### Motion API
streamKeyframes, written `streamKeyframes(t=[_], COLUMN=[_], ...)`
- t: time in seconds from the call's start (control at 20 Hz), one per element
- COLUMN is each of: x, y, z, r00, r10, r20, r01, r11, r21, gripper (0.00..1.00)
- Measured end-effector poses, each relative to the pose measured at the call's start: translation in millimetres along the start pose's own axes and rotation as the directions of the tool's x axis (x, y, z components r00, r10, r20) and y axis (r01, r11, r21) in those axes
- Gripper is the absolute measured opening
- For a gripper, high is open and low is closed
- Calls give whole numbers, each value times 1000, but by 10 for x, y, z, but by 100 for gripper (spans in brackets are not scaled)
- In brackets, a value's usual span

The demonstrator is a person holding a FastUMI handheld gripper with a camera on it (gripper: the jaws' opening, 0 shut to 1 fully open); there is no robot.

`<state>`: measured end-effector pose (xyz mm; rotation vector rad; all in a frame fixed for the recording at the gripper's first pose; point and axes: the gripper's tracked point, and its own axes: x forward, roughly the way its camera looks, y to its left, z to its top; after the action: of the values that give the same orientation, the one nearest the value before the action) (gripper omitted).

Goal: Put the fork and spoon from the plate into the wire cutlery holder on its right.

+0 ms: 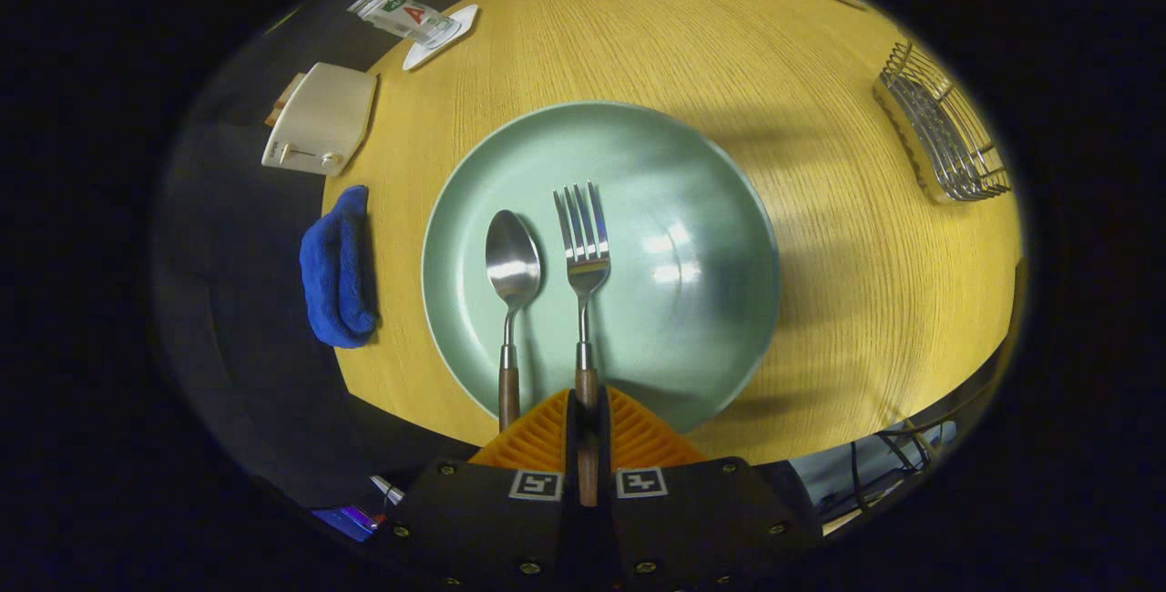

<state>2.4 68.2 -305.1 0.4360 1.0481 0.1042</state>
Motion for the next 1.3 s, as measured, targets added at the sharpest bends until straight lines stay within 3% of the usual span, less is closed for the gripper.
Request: streamKeyframes(t=[0.75,1.3], x=[-398,-1045], y=[74,-375], z=[389,723], r00=[984,937], r10=[54,35], r20=[172,348], r01=[-54,-87], r11=[999,987], r21=[-7,137], gripper=[7,7])
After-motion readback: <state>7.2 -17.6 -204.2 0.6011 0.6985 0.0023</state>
